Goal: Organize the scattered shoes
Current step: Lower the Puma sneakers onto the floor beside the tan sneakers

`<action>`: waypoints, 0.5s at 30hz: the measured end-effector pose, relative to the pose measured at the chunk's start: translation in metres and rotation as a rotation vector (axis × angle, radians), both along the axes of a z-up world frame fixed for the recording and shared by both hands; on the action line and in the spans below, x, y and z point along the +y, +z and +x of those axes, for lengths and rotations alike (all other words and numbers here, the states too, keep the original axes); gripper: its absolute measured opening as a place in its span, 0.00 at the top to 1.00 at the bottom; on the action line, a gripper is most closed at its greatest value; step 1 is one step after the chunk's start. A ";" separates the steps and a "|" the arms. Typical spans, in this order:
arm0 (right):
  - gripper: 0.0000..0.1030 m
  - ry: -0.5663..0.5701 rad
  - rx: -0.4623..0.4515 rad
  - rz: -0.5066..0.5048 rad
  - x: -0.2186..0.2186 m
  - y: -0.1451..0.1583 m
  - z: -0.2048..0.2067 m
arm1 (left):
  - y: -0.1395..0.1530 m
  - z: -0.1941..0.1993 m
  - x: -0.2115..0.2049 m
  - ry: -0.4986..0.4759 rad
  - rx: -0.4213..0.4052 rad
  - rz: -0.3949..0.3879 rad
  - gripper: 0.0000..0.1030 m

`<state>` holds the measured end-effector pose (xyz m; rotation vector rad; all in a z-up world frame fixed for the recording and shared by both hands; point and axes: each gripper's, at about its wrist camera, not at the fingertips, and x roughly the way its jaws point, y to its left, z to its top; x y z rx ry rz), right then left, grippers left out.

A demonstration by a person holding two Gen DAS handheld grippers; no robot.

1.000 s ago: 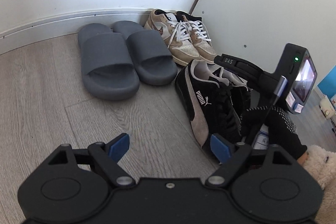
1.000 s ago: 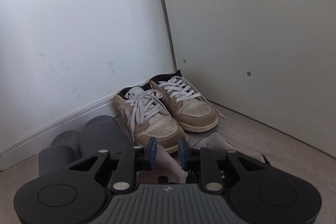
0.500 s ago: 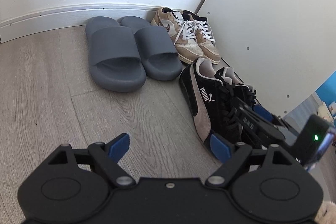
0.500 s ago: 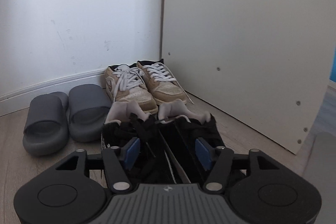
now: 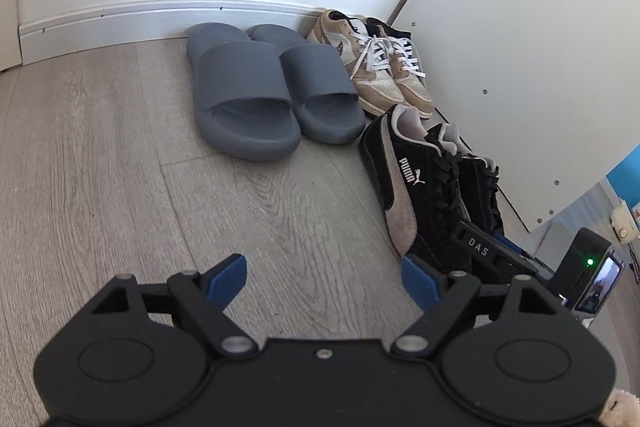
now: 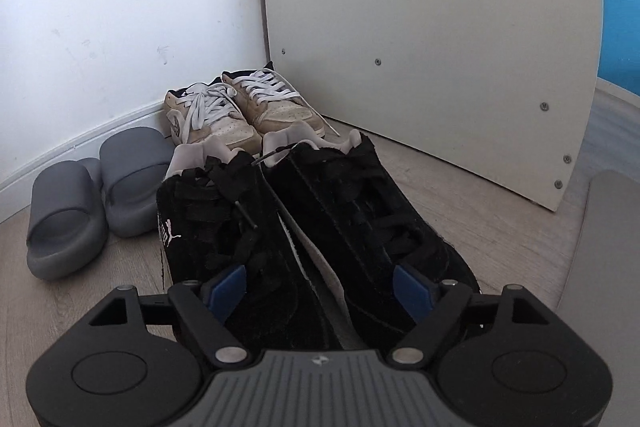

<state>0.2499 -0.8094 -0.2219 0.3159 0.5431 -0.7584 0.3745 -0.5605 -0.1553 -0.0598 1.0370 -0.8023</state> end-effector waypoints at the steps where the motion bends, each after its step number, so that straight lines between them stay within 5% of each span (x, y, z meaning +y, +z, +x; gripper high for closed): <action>1: 0.20 -0.009 -0.001 0.002 -0.002 -0.001 0.003 | -0.001 0.001 0.000 0.002 0.002 0.003 0.17; 15: 0.18 -0.047 0.003 -0.007 -0.023 0.002 0.015 | -0.004 -0.006 -0.020 -0.054 -0.020 0.023 0.17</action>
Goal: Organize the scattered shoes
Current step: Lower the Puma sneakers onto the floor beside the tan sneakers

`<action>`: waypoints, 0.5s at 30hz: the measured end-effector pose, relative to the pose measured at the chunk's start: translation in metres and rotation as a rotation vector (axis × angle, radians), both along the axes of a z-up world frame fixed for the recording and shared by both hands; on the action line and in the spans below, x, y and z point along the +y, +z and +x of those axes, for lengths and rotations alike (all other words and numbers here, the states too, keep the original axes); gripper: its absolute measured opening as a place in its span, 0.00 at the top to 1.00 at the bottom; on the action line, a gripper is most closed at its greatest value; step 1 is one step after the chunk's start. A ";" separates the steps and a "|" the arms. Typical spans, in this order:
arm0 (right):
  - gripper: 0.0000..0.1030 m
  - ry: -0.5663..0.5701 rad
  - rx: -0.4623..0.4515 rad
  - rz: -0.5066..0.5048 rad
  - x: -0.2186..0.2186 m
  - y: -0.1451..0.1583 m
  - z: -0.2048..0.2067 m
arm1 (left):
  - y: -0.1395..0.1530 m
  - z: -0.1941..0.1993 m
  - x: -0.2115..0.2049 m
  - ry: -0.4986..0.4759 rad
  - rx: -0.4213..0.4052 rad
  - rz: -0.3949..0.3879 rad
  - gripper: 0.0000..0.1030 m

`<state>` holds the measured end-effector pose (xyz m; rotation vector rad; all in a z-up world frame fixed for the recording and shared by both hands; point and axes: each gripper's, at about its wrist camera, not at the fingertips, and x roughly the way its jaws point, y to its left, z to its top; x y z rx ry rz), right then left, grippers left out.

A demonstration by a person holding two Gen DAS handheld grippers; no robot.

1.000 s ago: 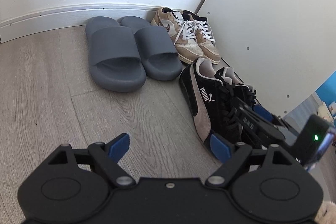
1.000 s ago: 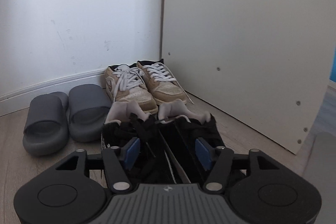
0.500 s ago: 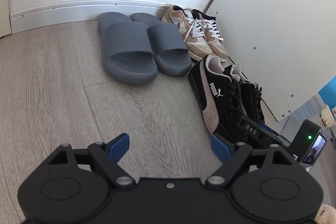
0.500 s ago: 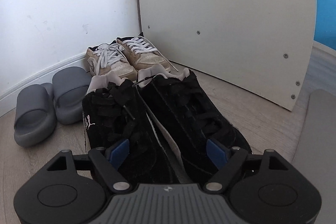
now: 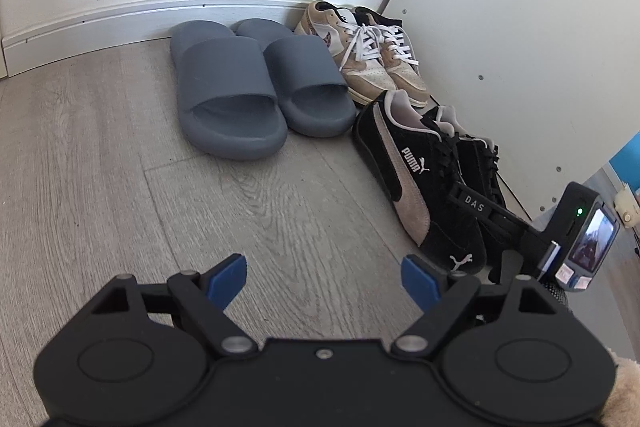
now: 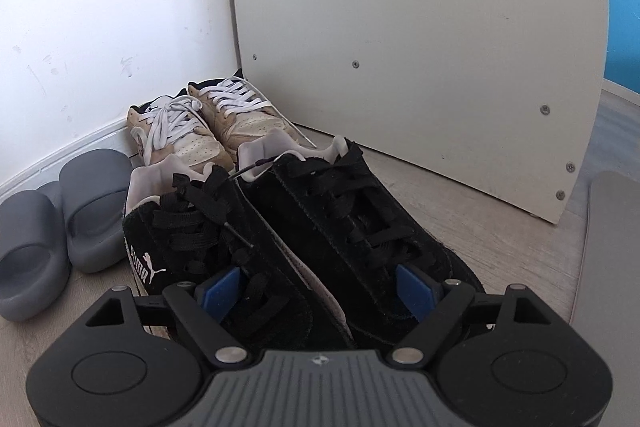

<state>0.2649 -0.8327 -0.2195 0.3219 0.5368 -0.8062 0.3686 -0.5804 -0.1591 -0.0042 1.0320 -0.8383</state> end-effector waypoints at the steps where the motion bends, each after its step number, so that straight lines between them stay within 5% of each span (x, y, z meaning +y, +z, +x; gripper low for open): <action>1: 0.18 0.006 0.006 -0.011 0.007 0.003 -0.002 | -0.001 -0.001 0.000 -0.002 0.001 -0.001 0.17; 8: 0.17 0.221 0.085 -0.229 0.063 0.004 0.013 | -0.006 0.000 0.002 0.013 0.015 0.013 0.17; 15: 0.19 0.199 0.097 -0.165 0.046 0.009 0.066 | -0.003 0.007 0.014 0.054 0.009 0.004 0.17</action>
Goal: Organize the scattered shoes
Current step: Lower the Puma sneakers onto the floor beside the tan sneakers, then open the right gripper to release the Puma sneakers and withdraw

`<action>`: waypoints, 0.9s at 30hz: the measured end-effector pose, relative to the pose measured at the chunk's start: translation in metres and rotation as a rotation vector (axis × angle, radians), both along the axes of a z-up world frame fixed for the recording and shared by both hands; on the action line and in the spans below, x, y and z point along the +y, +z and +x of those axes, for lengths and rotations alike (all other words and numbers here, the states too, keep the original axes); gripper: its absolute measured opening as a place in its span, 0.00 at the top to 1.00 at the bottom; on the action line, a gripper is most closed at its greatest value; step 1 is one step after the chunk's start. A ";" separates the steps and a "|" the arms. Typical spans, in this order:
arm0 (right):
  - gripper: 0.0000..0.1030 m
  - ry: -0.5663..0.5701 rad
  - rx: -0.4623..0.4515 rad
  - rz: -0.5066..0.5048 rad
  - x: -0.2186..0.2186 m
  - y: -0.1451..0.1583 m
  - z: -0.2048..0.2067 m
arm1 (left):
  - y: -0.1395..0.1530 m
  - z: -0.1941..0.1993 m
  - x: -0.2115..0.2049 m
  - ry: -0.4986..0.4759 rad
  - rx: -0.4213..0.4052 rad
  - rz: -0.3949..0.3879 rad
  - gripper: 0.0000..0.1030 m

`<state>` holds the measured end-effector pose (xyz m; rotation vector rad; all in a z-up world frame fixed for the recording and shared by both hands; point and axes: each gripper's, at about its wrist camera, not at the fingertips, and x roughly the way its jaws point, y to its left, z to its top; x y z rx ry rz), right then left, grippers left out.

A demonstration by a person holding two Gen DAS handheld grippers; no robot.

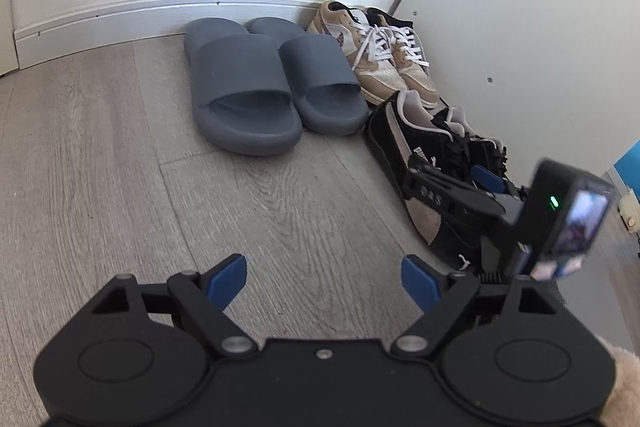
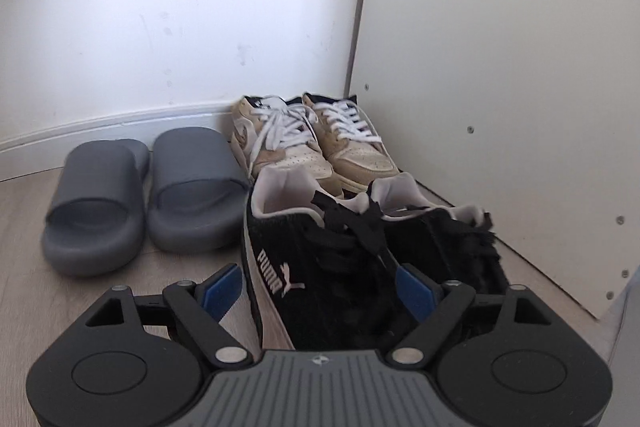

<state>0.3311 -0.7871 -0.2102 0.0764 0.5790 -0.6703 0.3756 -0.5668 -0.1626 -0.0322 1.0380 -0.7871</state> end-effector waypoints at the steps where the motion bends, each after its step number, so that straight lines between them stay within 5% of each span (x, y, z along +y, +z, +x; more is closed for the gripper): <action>1: 0.19 -0.016 0.011 0.007 -0.002 0.000 0.005 | -0.001 0.002 0.002 0.012 0.006 -0.003 0.17; 8: 0.29 0.009 0.091 -0.109 0.016 -0.011 -0.008 | -0.006 0.010 0.009 0.043 0.025 -0.005 0.17; 27: 0.27 -0.036 0.047 -0.023 -0.011 -0.007 -0.059 | -0.006 0.007 0.013 0.048 0.024 -0.009 0.17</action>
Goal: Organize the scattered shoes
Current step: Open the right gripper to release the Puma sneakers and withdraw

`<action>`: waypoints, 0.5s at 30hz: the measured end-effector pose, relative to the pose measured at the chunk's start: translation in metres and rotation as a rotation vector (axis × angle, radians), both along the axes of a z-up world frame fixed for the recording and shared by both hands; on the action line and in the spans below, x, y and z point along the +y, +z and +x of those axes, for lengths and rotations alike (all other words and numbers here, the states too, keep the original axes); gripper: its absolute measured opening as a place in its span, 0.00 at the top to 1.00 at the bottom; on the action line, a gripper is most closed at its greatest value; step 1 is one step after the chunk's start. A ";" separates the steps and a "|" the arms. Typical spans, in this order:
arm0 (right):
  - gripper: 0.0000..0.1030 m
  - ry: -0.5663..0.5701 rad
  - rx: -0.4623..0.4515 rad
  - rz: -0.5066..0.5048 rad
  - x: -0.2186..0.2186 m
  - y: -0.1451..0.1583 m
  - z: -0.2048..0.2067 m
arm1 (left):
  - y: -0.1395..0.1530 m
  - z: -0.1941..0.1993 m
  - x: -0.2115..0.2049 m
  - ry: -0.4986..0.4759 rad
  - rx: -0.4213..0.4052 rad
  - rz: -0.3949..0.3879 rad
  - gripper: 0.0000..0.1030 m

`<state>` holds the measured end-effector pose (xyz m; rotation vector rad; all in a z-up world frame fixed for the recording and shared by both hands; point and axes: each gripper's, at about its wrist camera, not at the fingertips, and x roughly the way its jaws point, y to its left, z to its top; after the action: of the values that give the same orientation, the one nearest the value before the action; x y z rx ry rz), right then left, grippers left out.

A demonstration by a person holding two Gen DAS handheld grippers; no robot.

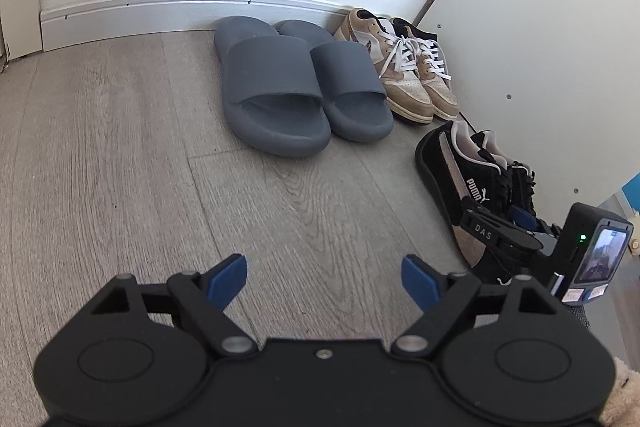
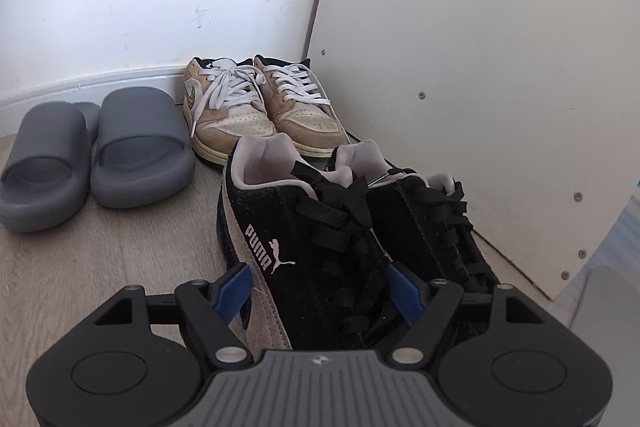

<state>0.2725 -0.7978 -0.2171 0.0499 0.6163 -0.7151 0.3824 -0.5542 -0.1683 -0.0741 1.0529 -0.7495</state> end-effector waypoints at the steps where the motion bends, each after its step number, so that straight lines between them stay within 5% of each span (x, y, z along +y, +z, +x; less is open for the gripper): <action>1: 0.27 -0.002 -0.017 -0.007 0.003 0.002 -0.007 | -0.001 0.000 0.000 0.000 0.004 0.000 0.17; 6: 0.29 -0.159 -0.032 0.008 0.004 0.003 -0.058 | -0.003 -0.007 -0.004 -0.026 0.014 0.011 0.17; 12: 0.78 -0.232 -0.099 0.205 -0.014 -0.010 -0.097 | -0.007 -0.019 -0.006 -0.079 0.089 -0.008 0.17; 15: 0.75 -0.208 -0.101 0.256 -0.006 -0.010 -0.095 | -0.012 -0.025 -0.001 -0.120 0.250 -0.088 0.17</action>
<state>0.1780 -0.8042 -0.2270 0.3895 0.6077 -0.8260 0.3572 -0.5552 -0.1805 -0.1855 1.2693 -0.9119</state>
